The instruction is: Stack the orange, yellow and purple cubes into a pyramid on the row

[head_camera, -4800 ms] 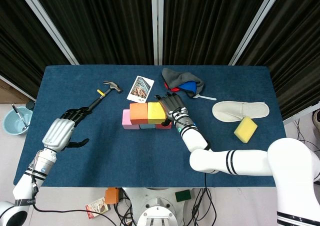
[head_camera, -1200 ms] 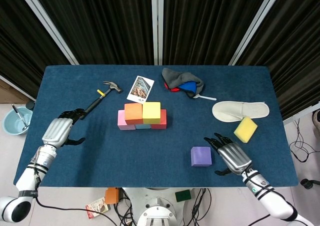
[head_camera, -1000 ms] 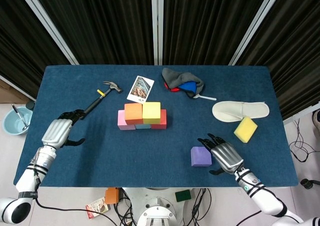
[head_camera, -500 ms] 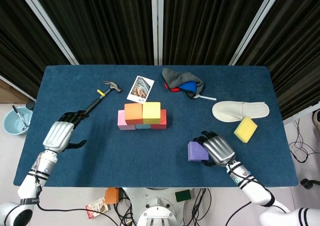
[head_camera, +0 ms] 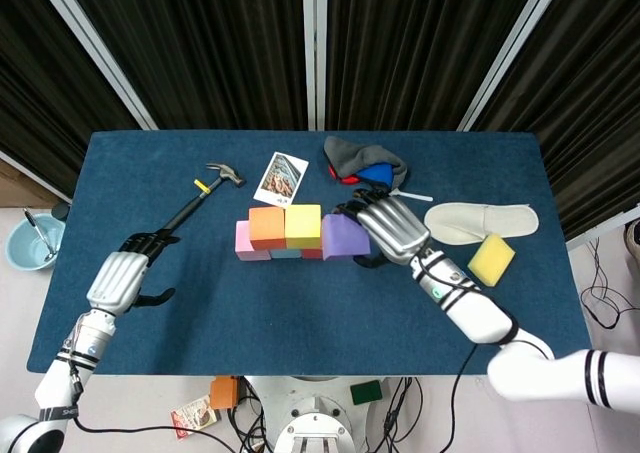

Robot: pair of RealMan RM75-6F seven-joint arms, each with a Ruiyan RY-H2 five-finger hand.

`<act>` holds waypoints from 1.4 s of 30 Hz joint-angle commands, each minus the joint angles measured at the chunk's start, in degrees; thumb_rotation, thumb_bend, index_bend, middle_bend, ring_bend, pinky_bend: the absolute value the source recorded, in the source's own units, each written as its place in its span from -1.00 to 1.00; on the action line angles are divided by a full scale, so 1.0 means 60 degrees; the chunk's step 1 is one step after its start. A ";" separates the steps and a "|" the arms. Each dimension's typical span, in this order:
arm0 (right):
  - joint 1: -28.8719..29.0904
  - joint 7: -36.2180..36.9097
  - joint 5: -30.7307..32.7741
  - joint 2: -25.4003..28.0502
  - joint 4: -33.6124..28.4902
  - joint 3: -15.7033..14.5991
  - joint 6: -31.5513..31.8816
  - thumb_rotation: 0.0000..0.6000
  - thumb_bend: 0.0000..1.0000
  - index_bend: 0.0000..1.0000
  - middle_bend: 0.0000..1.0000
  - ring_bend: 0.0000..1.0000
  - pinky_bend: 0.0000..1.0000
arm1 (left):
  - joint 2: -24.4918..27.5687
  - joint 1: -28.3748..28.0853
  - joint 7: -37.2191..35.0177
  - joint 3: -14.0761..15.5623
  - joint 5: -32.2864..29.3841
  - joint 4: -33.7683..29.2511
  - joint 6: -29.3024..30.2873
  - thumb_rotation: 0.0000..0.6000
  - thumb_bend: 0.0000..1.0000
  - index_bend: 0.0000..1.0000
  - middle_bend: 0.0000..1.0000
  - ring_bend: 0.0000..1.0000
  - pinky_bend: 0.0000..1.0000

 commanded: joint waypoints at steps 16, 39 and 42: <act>0.5260 -0.1409 0.5384 -0.1490 0.3334 -0.0626 -0.2050 1.00 -0.39 -0.13 -0.26 -0.70 -0.56 | -0.0105 0.0169 -0.0824 -0.0023 -0.0141 0.0565 -0.0146 1.00 -0.66 -0.61 -0.74 -0.72 -0.73; 0.6064 -0.0964 0.5792 -0.1949 0.3884 -0.1353 -0.1687 1.00 -0.40 -0.21 -0.33 -0.70 -0.60 | -0.0195 0.0314 -0.1141 0.0025 0.0012 0.0822 -0.0133 1.00 -0.66 -0.61 -0.74 -0.72 -0.73; 0.6125 -0.0936 0.5853 -0.2009 0.3936 -0.1409 -0.1692 1.00 -0.40 -0.22 -0.34 -0.70 -0.60 | -0.0196 0.0323 -0.1167 0.0016 0.0010 0.0845 -0.0136 1.00 -0.66 -0.61 -0.74 -0.72 -0.73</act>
